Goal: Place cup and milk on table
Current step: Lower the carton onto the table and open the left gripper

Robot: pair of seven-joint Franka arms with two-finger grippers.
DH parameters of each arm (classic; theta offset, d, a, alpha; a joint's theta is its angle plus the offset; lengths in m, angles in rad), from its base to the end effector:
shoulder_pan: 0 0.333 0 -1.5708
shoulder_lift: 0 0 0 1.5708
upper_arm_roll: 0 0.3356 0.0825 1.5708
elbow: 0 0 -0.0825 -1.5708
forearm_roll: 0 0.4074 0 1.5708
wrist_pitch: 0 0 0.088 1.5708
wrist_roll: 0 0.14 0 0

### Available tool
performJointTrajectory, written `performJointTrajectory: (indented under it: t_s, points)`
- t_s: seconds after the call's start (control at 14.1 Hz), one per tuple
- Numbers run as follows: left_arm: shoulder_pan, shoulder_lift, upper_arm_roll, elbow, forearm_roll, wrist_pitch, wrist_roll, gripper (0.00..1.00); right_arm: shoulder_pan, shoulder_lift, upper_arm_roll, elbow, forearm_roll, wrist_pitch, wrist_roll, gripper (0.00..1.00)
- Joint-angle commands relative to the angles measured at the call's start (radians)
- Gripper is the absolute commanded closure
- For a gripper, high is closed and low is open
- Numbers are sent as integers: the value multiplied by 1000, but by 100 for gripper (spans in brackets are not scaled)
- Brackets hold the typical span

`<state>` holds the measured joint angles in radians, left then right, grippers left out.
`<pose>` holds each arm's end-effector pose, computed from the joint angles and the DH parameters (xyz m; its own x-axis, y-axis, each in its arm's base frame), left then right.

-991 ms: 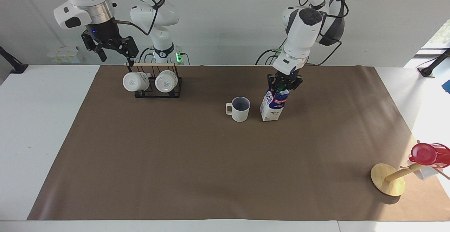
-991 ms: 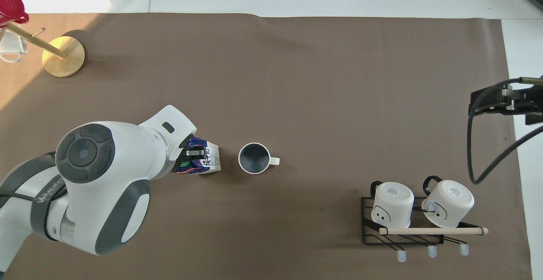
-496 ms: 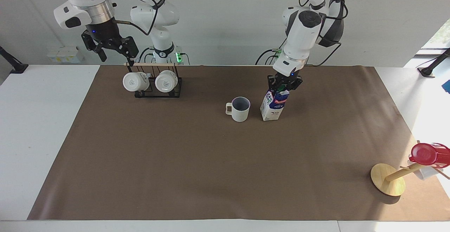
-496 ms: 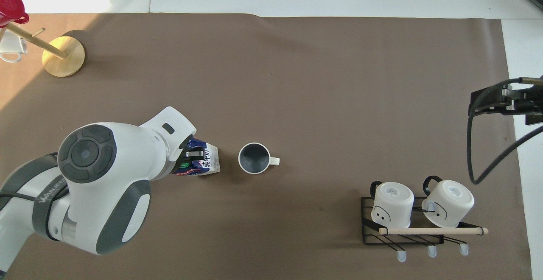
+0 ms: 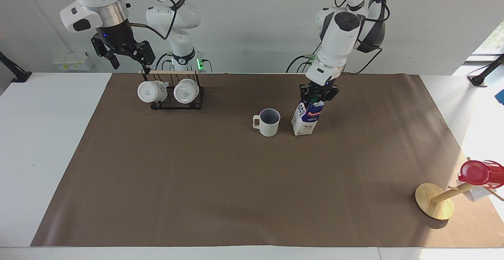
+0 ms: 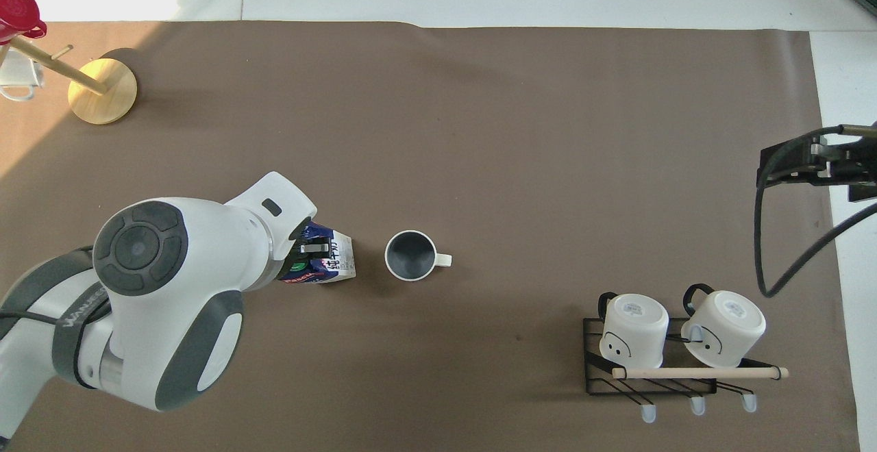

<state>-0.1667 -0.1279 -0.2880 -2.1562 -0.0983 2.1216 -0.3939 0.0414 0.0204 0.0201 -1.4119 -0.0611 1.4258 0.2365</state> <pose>0.4830 -0.2469 0.4364 0.9981 -0.0099 0.0610 -0.0149 -0.9966 0.0813 0.5680 0.0256 0.6645 0.9832 -0.1824 0.0080 -0.1825 -0.9814 0.0598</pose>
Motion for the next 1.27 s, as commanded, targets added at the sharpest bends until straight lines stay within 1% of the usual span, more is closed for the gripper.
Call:
performJointTrajectory:
  t_s: [0.0,0.28,0.35,0.42,0.5,0.57,0.64,0.99,1.2]
  points:
    - [-14,-9,15,-17,12,23,-19,50,-15,-23,6,-25,12,1,-25,0]
    - [-13,5,15,-16,12,26,-19,48,-15,-23,6,-25,11,1,-25,0]
    - [-13,5,13,-16,12,27,-19,44,-15,-23,6,-24,12,1,-25,0]
    - [-13,5,13,-16,12,27,-19,35,-15,-23,6,-25,12,1,-25,0]
    - [-13,5,13,-16,12,26,-19,17,-15,-23,6,-25,12,1,-25,0]
    - [-14,5,13,-16,12,26,-17,2,-15,-23,6,-25,12,1,-25,0]
    - [-16,5,13,-13,14,26,-17,0,-15,-23,6,-25,12,1,-25,0]
    - [-19,4,13,13,12,-3,-17,0,-15,-23,6,-25,12,1,-25,0]
    - [-5,1,16,134,12,-153,-11,0,-15,-23,6,-25,12,1,-25,0]
